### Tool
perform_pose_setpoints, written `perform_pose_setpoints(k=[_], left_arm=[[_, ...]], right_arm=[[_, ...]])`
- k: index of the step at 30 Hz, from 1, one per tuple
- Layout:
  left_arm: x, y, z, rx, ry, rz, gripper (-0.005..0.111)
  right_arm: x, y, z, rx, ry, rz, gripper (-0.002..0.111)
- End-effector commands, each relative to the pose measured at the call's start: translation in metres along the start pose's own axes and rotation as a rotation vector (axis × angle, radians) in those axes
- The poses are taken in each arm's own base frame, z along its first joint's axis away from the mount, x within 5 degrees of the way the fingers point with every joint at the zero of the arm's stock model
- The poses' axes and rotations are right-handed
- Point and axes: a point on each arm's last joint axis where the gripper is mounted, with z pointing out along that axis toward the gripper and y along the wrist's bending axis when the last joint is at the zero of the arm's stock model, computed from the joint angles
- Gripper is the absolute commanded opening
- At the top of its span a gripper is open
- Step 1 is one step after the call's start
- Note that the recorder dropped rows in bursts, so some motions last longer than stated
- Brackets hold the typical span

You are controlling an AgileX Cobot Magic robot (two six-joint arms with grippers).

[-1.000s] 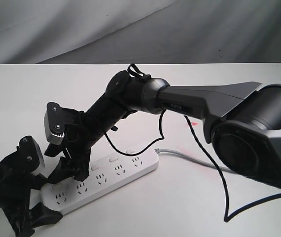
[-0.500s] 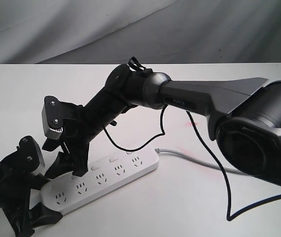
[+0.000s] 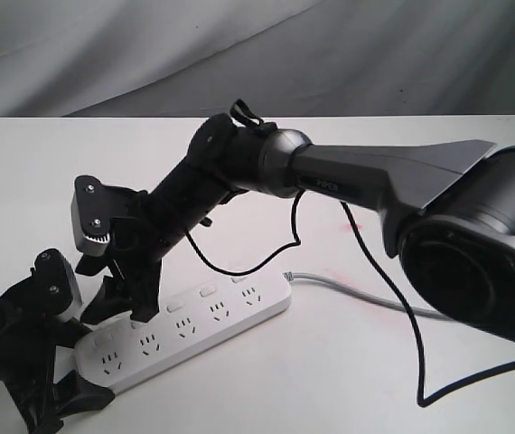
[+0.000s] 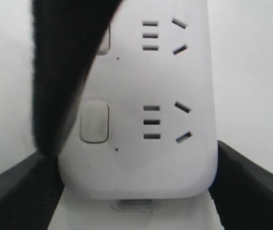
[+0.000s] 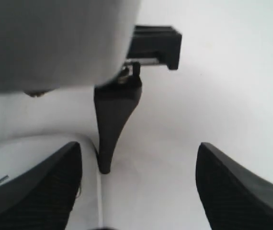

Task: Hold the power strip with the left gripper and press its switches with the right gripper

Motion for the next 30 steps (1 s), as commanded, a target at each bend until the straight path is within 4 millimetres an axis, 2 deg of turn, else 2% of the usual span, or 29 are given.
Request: perform_pose_setpoints(k=[1,3,4,6,7,9,12,15,21,30], left_arm=[[0.006,-0.002,0.004,0.007,0.038,-0.009,0.065],[0.006,-0.002,0.004,0.007,0.038,-0.009,0.065],[0.006,-0.002,0.004,0.007,0.038,-0.009,0.065],[0.006,-0.002,0.004,0.007,0.038,-0.009,0.065],[0.006,-0.002,0.004,0.007,0.038,-0.009,0.065],[0.006,-0.002,0.005,0.009,0.039,-0.01,0.065],[0.006,-0.002,0.005,0.008,0.038,-0.012,0.065],[0.006,-0.002,0.005,0.008,0.038,-0.012,0.065],[0.006,-0.002,0.005,0.008,0.038,-0.012,0.065],[0.006,-0.002,0.005,0.008,0.038,-0.012,0.065]], right_arm=[[-0.024,-0.001,-0.018,0.042,-0.059,-0.016,0.062],[-0.017,0.0,-0.012,0.029,-0.038,-0.011,0.062],[-0.001,0.004,0.003,-0.015,0.002,0.0,0.062],[0.022,0.008,0.02,-0.059,0.081,0.0,0.062],[0.023,0.008,0.02,-0.063,0.089,0.011,0.062],[0.008,0.007,0.011,-0.05,0.043,0.057,0.062],[-0.008,0.004,-0.006,-0.004,0.018,0.014,0.062],[-0.002,-0.005,-0.02,0.044,0.027,0.021,0.062],[0.019,-0.01,-0.042,-0.006,0.033,0.075,0.062],[0.023,-0.007,-0.034,-0.026,0.05,0.071,0.062]])
